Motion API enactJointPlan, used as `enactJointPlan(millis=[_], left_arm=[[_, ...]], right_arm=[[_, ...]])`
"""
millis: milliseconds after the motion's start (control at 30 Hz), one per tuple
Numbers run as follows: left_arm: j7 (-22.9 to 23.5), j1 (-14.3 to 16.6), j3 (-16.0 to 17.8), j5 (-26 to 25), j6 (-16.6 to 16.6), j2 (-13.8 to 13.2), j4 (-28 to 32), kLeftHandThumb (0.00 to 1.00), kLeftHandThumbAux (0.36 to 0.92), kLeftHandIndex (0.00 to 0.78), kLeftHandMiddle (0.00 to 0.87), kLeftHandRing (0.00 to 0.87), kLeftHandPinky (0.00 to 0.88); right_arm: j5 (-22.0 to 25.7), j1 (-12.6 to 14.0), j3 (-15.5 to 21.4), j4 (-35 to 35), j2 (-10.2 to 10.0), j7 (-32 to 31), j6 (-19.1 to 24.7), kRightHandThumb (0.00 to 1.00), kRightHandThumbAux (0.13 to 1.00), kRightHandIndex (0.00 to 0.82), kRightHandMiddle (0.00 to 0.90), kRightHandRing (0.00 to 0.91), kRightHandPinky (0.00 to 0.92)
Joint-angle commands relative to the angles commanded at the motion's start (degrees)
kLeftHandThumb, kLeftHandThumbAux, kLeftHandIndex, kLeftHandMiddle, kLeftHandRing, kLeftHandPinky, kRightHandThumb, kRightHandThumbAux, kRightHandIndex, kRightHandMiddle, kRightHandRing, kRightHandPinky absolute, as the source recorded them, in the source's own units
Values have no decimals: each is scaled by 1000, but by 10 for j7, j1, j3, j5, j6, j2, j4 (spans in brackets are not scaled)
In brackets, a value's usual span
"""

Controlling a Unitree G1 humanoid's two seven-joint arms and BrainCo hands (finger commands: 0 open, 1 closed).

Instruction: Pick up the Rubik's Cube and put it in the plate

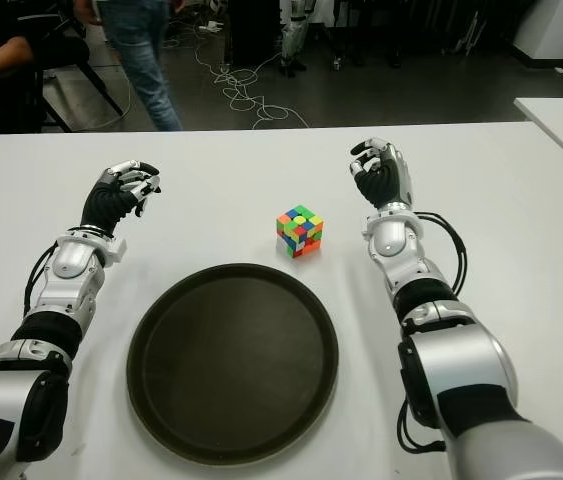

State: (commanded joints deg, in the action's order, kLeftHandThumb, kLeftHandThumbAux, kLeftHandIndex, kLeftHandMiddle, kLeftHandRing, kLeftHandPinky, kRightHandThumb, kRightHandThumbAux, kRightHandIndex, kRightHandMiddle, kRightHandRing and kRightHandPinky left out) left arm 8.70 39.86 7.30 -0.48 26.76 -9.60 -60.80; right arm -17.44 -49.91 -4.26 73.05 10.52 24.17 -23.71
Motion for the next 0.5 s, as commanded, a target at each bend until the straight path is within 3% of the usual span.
enactJointPlan(millis=[267,500], left_arm=[[-8,16,14,-7,1,-15,-25,840,665,418,576,750,780],[-8,25,34,-30,-12,-14,-21,839,665,419,575,741,775]], right_arm=[[12,-8,13,-5,-10,17,10,703,721,432,751,748,746],[58,-14,51,-10,-23,-2,24,701,723,433,765,756,744]])
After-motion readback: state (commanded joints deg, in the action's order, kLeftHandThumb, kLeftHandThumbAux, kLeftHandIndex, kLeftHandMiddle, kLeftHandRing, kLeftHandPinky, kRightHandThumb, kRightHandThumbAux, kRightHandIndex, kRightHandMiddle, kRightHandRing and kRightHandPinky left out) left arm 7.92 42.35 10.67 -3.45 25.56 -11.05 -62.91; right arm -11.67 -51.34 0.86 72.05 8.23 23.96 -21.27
